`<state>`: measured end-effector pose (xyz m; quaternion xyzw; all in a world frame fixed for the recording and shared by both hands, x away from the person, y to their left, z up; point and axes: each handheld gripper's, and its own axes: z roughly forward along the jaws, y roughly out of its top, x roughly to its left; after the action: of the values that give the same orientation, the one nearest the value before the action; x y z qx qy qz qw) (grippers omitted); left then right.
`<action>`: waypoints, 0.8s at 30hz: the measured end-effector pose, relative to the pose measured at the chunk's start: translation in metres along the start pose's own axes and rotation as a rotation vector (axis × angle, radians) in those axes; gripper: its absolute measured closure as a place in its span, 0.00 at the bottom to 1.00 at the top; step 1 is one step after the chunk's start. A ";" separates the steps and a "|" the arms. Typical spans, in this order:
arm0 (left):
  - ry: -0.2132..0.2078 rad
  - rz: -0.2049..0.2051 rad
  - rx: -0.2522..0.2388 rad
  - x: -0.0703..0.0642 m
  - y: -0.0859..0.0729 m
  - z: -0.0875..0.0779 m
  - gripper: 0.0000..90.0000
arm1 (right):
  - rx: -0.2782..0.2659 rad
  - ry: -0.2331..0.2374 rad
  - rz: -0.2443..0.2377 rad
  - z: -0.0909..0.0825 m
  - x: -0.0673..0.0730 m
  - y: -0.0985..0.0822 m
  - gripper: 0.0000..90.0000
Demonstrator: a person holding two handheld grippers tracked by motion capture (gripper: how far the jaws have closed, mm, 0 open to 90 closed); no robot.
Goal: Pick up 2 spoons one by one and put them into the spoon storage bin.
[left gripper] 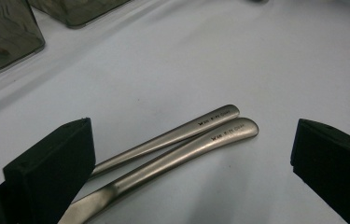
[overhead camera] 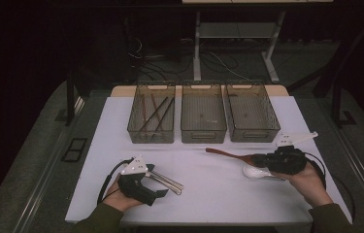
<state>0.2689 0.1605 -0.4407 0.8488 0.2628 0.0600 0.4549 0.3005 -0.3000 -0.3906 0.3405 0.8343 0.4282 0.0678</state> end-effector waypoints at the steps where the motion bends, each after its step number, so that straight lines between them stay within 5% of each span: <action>1: -0.001 0.000 0.001 0.000 0.000 0.000 0.00 | -0.011 -0.005 0.004 -0.001 -0.001 0.002 0.91; 16: -0.006 -0.002 -0.004 0.001 0.000 0.001 0.00 | -0.111 -0.070 0.062 -0.004 -0.019 0.031 0.91; 24: -0.001 -0.011 -0.004 0.001 0.000 0.001 0.00 | -0.122 -0.136 0.079 0.007 -0.026 0.055 0.91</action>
<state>0.2697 0.1601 -0.4412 0.8463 0.2670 0.0575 0.4573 0.3507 -0.2891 -0.3582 0.3964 0.7862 0.4565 0.1279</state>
